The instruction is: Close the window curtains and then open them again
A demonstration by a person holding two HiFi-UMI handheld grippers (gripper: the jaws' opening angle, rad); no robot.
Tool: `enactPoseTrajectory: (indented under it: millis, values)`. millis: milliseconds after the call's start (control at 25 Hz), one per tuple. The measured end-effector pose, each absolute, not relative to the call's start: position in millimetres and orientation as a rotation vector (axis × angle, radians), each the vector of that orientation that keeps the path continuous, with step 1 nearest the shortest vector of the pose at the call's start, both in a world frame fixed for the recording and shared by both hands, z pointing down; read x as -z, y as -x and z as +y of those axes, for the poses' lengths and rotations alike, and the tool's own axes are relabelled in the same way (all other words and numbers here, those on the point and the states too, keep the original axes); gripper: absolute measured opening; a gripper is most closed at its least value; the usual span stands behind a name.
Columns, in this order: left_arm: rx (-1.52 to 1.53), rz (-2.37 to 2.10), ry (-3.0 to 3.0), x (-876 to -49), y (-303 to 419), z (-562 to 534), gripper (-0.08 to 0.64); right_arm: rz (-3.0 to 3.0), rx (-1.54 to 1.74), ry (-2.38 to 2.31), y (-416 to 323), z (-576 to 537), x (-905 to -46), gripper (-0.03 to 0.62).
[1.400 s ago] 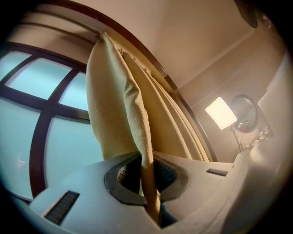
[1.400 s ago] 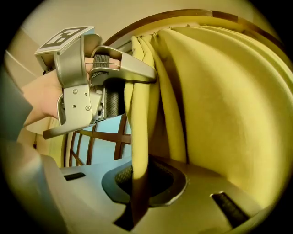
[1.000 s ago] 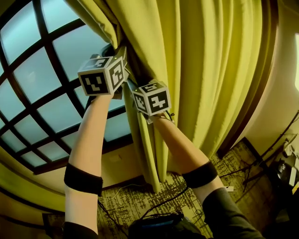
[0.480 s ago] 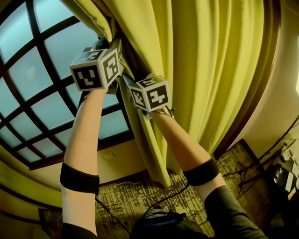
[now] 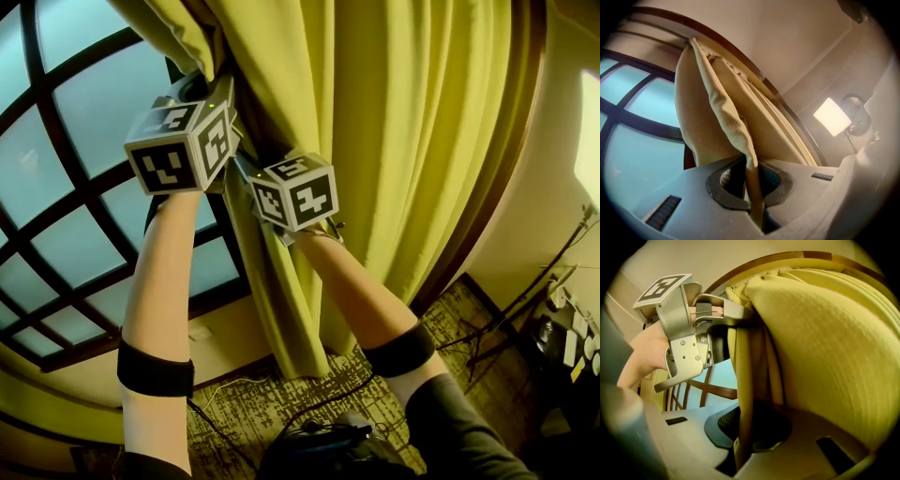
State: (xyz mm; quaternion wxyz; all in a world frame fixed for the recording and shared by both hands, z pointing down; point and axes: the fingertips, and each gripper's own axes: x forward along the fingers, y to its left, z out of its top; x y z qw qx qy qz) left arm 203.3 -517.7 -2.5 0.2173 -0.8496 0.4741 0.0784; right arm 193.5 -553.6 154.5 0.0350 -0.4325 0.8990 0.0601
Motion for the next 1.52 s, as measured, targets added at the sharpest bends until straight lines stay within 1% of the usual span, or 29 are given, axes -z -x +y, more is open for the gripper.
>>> enactPoseTrajectory:
  millis: [480, 760, 920, 1000, 1080, 1160, 1240, 1320, 1520]
  values:
    - [-0.218, 1.308, 2.319, 5, -211, -538, 0.002, 2.762, -0.188, 1.288, -196, -575, -151, 0.029]
    - [-0.272, 1.357, 2.26, 12, -237, -543, 0.002, 2.766, -0.214, 1.221, -225, -578, -144, 0.029]
    - [-0.276, 1.361, 2.24, 33, -265, -548, 0.002, 2.747, -0.23, 1.186, -253, -582, -121, 0.029]
    - [-0.208, 1.343, 2.234, 40, -278, -536, 0.002, 2.75, -0.225, 1.187, -258, -571, -113, 0.029]
    - [-0.103, 1.291, 2.247, 34, -304, -529, 0.002, 2.75, -0.195, 1.22, -268, -565, -117, 0.028]
    - [-0.053, 1.238, 2.29, 16, -342, -553, 0.002, 2.741, -0.164, 1.271, -294, -587, -133, 0.028]
    - [-0.081, 1.226, 2.334, 0, -374, -582, 0.002, 2.717, -0.133, 1.301, -332, -613, -148, 0.029]
    - [-0.134, 1.249, 2.343, 2, -392, -594, 0.002, 2.69, -0.123, 1.306, -366, -624, -150, 0.029]
    - [-0.162, 1.241, 2.313, 20, -437, -595, 0.002, 2.668, -0.206, 1.347, -415, -629, -132, 0.029]
